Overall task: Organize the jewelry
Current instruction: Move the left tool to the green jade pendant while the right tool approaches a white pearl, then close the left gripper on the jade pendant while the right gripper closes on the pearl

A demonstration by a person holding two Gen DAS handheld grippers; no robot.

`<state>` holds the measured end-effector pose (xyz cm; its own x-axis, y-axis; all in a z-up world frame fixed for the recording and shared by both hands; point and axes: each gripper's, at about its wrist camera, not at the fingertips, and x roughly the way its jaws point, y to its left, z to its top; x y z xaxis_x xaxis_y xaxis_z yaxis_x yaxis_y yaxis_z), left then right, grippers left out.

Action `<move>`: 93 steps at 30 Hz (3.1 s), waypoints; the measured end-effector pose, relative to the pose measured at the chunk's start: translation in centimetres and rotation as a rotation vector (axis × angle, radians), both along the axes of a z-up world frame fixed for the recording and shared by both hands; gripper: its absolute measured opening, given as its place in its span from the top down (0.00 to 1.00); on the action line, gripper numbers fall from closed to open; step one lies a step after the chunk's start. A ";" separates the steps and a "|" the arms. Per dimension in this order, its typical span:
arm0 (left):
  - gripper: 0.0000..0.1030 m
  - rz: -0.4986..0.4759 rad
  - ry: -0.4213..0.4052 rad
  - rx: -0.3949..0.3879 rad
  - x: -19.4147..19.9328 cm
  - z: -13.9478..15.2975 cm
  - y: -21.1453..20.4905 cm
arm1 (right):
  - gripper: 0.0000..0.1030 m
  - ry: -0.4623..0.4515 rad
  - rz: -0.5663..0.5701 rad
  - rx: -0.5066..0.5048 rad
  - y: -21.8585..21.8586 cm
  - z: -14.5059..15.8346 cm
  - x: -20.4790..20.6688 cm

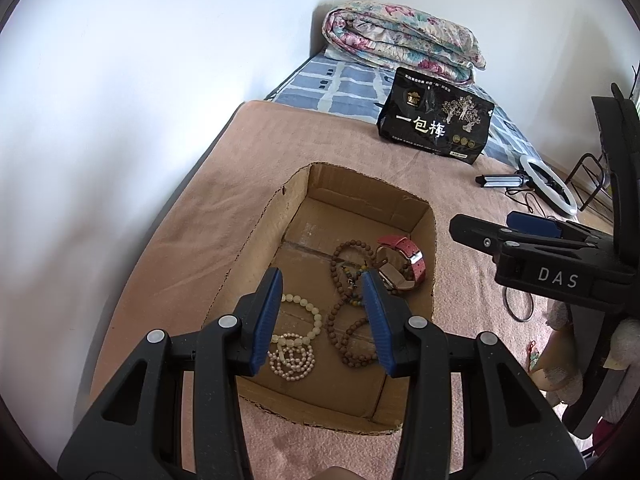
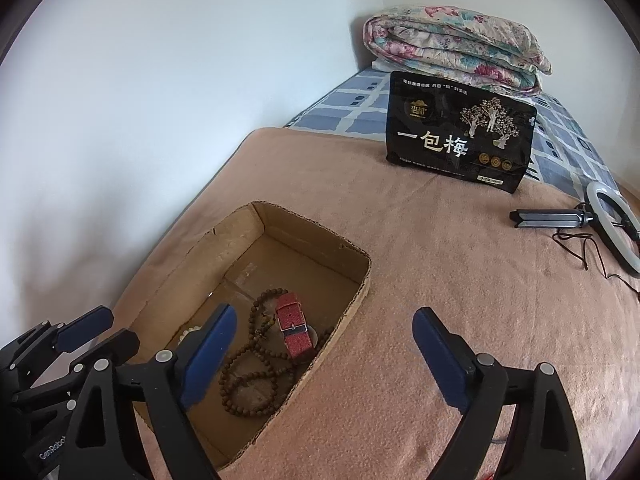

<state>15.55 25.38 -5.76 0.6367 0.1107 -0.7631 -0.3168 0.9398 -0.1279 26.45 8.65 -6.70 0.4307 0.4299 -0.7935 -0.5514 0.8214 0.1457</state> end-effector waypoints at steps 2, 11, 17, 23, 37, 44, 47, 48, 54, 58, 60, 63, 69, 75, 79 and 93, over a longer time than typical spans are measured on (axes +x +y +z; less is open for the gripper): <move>0.59 -0.007 -0.003 0.008 0.0 0.2 -0.4 | 0.11 -0.006 -0.014 0.000 -0.7 0.2 0.0; 0.59 -0.045 -0.019 0.035 0.1 0.8 -2.6 | 0.10 -0.031 -0.055 0.000 -4.6 1.4 0.0; 0.59 -0.097 -0.031 0.075 0.2 1.3 -5.1 | 0.10 -0.065 -0.089 0.017 -7.7 2.4 -0.5; 0.59 -0.151 -0.049 0.096 0.0 1.9 -7.4 | 0.10 -0.113 -0.143 0.025 -11.5 3.5 -1.2; 0.59 -0.307 -0.031 0.072 0.7 1.8 -13.8 | 0.10 -0.175 -0.275 -0.068 -24.0 2.9 -2.4; 0.59 -0.421 0.003 0.031 1.3 0.9 -18.2 | 0.10 -0.078 -0.343 -0.059 -29.1 0.0 -1.0; 0.59 -0.474 0.027 0.013 1.5 0.1 -20.1 | 0.10 -0.022 -0.327 -0.048 -30.1 -1.2 -0.5; 0.59 -0.492 0.040 0.002 1.6 -0.3 -20.6 | 0.10 -0.013 -0.325 -0.047 -30.4 -1.5 -0.4; 0.59 -0.574 0.110 -0.057 2.2 -2.6 -23.5 | 0.11 0.065 -0.296 -0.036 -31.0 -3.4 0.4; 0.60 -0.621 0.160 -0.090 2.6 -4.3 -25.1 | 0.16 0.111 -0.271 -0.035 -30.7 -4.6 0.9; 0.65 -0.641 0.191 -0.102 3.0 -5.3 -25.8 | 0.19 0.134 -0.256 -0.037 -30.4 -5.2 1.1; 0.67 -0.671 0.225 -0.108 3.3 -6.6 -26.8 | 0.25 0.167 -0.232 -0.044 -30.0 -6.1 1.3; 0.69 -0.719 0.258 -0.096 3.9 -8.2 -28.5 | 0.39 0.212 -0.219 -0.048 -29.9 -7.2 1.7; 0.75 -0.734 0.280 -0.067 4.6 -9.4 -29.6 | 0.52 0.239 -0.211 -0.049 -29.7 -7.9 2.2; 0.75 -0.727 0.288 -0.064 5.2 -10.2 -29.7 | 0.56 0.255 -0.208 -0.051 -29.4 -8.5 2.6; 0.80 -0.710 0.325 -0.011 6.0 -12.0 -30.0 | 0.62 0.282 -0.156 -0.070 -27.4 -10.0 3.3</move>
<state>21.59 -4.57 -17.80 0.2968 -0.2482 -0.9221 0.3373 0.9306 -0.1419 29.71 -18.73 -16.72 0.2464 0.3165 -0.9160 -0.3642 0.9061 0.2151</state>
